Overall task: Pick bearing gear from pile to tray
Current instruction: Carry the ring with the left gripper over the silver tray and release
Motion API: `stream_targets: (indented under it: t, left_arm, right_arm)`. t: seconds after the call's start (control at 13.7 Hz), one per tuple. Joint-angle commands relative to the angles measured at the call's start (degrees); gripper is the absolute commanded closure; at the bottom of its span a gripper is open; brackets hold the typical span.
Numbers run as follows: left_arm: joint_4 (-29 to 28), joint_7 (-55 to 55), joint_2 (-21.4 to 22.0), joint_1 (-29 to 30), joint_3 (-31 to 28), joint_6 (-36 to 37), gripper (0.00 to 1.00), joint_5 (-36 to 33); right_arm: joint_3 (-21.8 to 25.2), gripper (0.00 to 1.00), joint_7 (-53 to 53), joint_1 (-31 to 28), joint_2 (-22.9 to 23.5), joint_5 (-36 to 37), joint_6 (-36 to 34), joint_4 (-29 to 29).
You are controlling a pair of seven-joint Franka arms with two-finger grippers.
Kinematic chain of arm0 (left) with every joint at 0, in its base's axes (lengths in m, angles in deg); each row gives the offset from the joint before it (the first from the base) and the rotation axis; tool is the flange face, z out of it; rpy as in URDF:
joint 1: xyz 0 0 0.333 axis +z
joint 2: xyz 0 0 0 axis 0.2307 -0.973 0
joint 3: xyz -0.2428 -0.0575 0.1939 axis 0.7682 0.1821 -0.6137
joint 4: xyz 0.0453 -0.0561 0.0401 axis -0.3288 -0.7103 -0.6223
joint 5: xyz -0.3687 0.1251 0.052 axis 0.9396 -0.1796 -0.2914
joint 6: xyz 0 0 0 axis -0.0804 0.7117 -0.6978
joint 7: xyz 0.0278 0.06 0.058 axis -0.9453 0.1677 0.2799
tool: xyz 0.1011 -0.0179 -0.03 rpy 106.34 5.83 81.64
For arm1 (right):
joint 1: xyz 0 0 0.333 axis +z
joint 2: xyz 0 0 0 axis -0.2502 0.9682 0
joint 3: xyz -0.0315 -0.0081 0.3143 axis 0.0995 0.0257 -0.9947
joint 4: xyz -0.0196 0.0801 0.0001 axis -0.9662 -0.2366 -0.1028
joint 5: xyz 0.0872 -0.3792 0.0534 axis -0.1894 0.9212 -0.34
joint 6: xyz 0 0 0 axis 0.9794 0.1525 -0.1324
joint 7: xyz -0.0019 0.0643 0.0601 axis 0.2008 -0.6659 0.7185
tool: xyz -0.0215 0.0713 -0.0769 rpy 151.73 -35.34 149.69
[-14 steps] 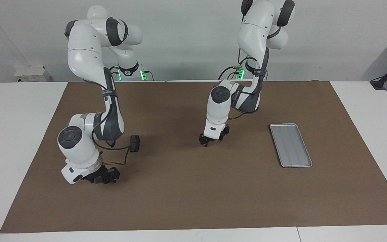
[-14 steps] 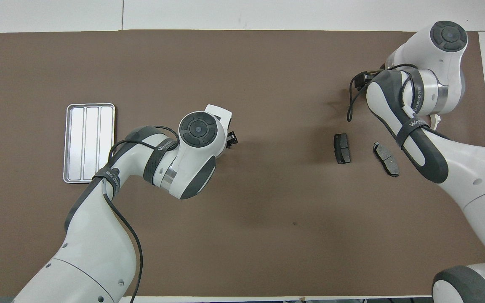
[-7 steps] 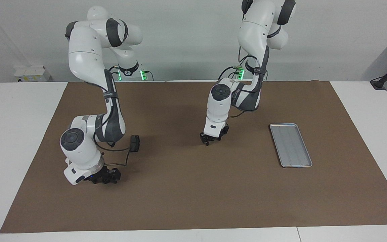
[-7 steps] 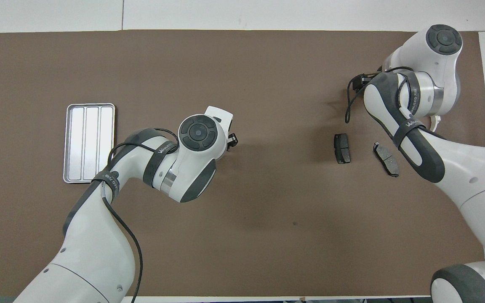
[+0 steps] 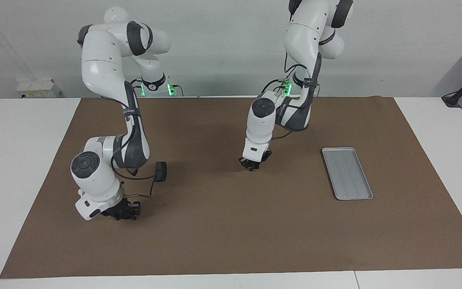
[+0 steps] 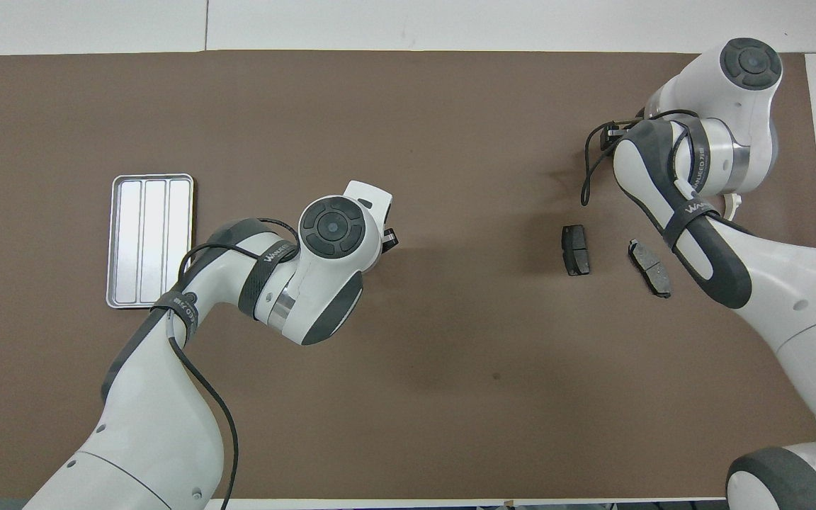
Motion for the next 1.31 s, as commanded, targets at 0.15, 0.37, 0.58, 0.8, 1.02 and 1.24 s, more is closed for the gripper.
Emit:
stream_targets:
  t: [0.15,0.37,0.58,0.8,1.02,1.24]
  left_arm:
    - [-2.6,-6.0,2.6,3.4,-0.7,2.1,1.00,-0.4]
    - [-8.4,-21.4,7.8,12.4,-0.5,2.8,1.00,-0.3]
    - [-11.4,-36.9,13.5,21.0,-0.5,5.9,1.00,2.7]
    - [-11.9,-50.6,15.4,27.8,-0.5,10.6,1.00,4.6]
    - [-12.8,-60.2,15.5,32.7,-0.6,9.8,1.00,4.6]
    - [-13.8,-62.9,15.4,34.8,-0.7,7.3,1.00,4.5]
  right_arm:
    - [-0.6,0.93,0.2,-0.8,0.1,-1.4,-0.4,0.7]
    - [-0.6,1.00,0.2,-0.8,0.1,-1.4,-1.1,0.6]
    - [-0.6,1.00,0.3,-0.8,-0.7,-1.2,-3.8,0.0]
    - [-0.6,1.00,0.6,-0.4,-5.1,-0.1,-14.7,-2.9]
    - [-1.2,1.00,0.6,0.9,-12.1,-0.3,-26.1,-4.6]
    - [-1.2,1.00,-1.8,5.5,-18.4,-1.1,-34.1,-5.0]
